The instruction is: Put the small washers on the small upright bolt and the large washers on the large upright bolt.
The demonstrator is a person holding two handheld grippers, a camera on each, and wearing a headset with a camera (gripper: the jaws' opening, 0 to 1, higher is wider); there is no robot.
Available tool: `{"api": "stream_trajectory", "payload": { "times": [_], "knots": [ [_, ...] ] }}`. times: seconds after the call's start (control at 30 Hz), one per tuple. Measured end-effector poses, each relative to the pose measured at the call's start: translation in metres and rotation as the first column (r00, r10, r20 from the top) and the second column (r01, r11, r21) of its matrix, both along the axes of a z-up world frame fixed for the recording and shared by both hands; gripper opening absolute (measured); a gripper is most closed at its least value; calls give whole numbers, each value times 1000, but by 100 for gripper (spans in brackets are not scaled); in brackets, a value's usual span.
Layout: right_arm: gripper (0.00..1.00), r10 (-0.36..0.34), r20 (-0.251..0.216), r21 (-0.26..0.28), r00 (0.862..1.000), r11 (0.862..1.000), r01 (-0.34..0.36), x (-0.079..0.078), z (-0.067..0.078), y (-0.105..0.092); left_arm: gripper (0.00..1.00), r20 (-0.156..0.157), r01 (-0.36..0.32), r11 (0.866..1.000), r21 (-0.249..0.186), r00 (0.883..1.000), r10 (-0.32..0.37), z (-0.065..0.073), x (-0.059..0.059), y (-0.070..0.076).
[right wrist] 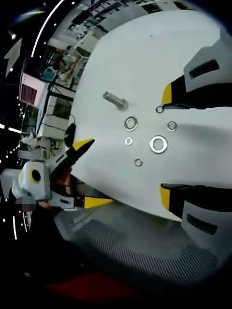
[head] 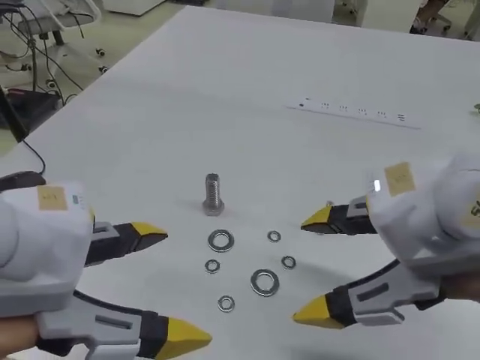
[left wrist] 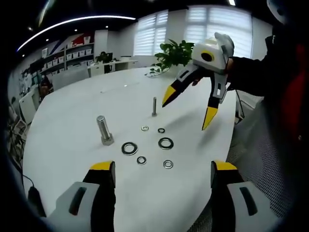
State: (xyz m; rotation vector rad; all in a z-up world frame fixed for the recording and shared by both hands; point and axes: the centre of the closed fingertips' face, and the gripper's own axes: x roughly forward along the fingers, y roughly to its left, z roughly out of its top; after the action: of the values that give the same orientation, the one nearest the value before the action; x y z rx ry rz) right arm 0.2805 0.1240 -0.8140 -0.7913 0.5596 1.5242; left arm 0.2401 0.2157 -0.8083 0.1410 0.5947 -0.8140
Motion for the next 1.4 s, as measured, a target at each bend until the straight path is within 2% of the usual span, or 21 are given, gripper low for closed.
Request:
{"api": "stream_trajectory", "payload": {
  "times": [0.37,0.5,0.83,1.03,1.4],
  "knots": [
    [53,67,15,-91,998,994,-66,1,-13,8,80,17,1,1000,-12,1000,0,3,1,-1],
    [53,85,24,-117,996,990,-82,2,-18,11,80,23,-1,1000,-13,1000,2,4,2,0],
    [47,126,15,-190,992,974,-121,4,-32,19,79,32,-15,1000,-25,999,16,6,4,1],
    [42,150,10,-246,989,959,-143,4,-43,18,79,34,-22,999,-24,999,23,5,5,3],
    [36,176,-19,-287,984,942,-174,1,-53,22,78,42,-31,999,-21,999,32,6,7,4]
  ]
}}
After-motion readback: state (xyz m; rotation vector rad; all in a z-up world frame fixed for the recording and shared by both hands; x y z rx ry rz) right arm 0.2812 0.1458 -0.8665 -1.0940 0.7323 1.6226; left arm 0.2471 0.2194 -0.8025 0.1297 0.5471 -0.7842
